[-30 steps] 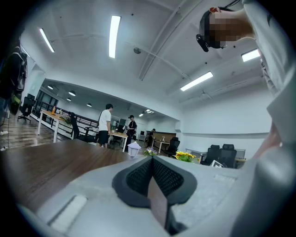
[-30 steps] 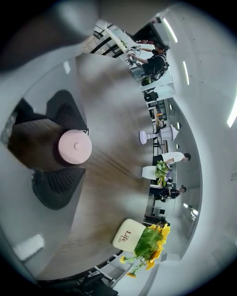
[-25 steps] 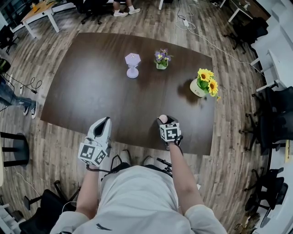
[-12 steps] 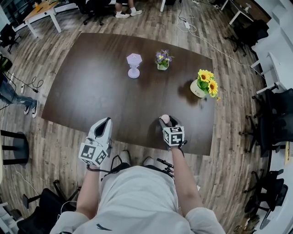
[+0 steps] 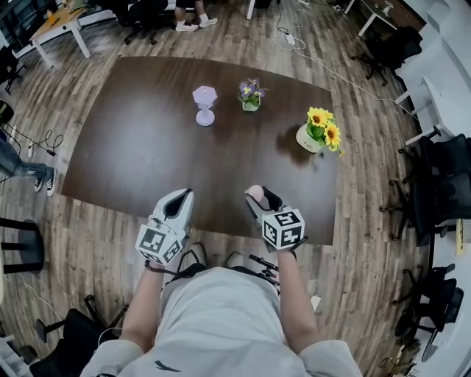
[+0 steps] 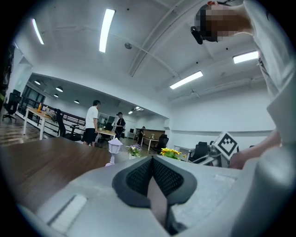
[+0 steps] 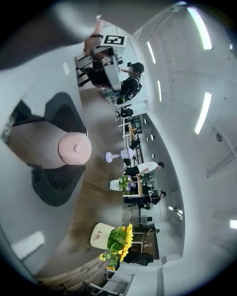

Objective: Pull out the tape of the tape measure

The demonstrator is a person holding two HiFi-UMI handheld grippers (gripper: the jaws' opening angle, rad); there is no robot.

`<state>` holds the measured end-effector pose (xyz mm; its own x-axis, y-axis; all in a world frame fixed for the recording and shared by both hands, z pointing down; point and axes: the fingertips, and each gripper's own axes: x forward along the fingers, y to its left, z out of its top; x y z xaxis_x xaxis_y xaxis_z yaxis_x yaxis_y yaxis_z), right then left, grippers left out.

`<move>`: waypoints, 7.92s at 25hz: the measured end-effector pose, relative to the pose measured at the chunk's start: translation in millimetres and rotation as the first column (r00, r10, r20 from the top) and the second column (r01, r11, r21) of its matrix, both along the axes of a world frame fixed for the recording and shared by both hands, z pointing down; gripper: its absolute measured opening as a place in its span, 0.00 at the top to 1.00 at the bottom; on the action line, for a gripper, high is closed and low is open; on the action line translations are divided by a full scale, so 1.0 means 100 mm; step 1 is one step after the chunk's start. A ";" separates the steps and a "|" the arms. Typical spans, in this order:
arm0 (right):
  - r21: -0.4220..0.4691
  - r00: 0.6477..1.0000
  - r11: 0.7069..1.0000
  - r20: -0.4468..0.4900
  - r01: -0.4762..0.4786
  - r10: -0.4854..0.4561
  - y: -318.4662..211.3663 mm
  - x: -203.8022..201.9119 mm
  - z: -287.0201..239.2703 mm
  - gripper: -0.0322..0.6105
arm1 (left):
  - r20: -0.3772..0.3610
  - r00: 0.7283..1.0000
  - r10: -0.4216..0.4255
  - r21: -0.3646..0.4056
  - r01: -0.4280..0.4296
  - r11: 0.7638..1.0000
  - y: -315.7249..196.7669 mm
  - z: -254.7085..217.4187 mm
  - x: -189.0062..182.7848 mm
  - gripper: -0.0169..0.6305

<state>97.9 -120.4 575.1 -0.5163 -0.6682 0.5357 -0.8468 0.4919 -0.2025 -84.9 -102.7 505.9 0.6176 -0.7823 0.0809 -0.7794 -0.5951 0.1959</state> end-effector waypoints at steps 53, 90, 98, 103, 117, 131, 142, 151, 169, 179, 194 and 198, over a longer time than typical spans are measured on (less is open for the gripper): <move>-0.109 0.918 0.912 0.034 0.396 -0.394 0.20 -0.80 -0.53 0.60 | 0.142 0.947 0.287 0.084 -0.300 0.950 0.13 0.07 0.83 0.93; -0.062 0.973 0.972 -0.034 0.225 -0.228 -0.10 -0.41 -0.57 0.60 | -0.078 0.993 0.083 0.003 -0.083 0.997 -0.24 0.08 0.21 0.95; -0.058 0.987 0.986 -0.030 0.155 -0.157 -0.13 -0.20 -0.53 0.60 | -0.101 0.995 -0.005 -0.029 0.002 1.000 -0.36 0.14 -0.15 0.95; -0.056 0.990 0.989 -0.036 0.138 -0.140 -0.12 -0.10 -0.52 0.60 | -0.040 0.999 0.016 -0.009 -0.016 1.000 -0.37 0.13 -0.19 0.95; -0.041 0.997 0.998 -0.062 0.044 -0.046 -0.18 0.28 -0.49 0.60 | -0.057 0.996 -0.064 -0.037 0.062 0.997 -0.42 0.20 -0.40 0.95; -0.080 0.996 0.997 -0.091 -0.008 0.001 -0.18 0.51 -0.27 0.61 | -0.057 0.987 -0.148 -0.103 0.142 0.984 -0.46 0.44 -0.62 0.95; -0.127 0.996 0.992 -0.087 -0.009 -0.002 -0.20 0.45 -0.02 0.61 | -0.015 0.988 -0.154 -0.141 0.150 0.979 -0.51 0.65 -0.61 0.95; -0.162 0.989 0.985 -0.144 -0.058 0.035 -0.25 0.43 0.47 0.61 | 0.036 0.985 -0.167 -0.229 0.171 0.958 -0.58 1.05 -0.59 0.95; -0.245 0.959 0.961 -0.277 -0.130 0.059 -0.41 0.45 1.30 0.61 | 0.136 0.981 -0.141 -0.388 0.184 0.903 -0.75 1.76 -0.42 0.95; -0.250 0.946 0.956 -0.317 -0.150 0.066 -0.39 0.48 1.45 0.61 | 0.336 0.941 -0.027 -0.324 0.142 0.935 -0.76 1.87 -0.20 0.95; -0.249 0.949 0.956 -0.306 -0.156 0.075 -0.38 0.50 1.45 0.60 | 0.351 0.934 -0.067 -0.331 0.190 0.924 -0.76 1.88 -0.28 0.93; -0.252 0.950 0.955 -0.304 -0.156 0.075 -0.39 0.51 1.49 0.60 | 0.348 0.934 -0.082 -0.328 0.204 0.922 -0.77 1.88 -0.34 0.93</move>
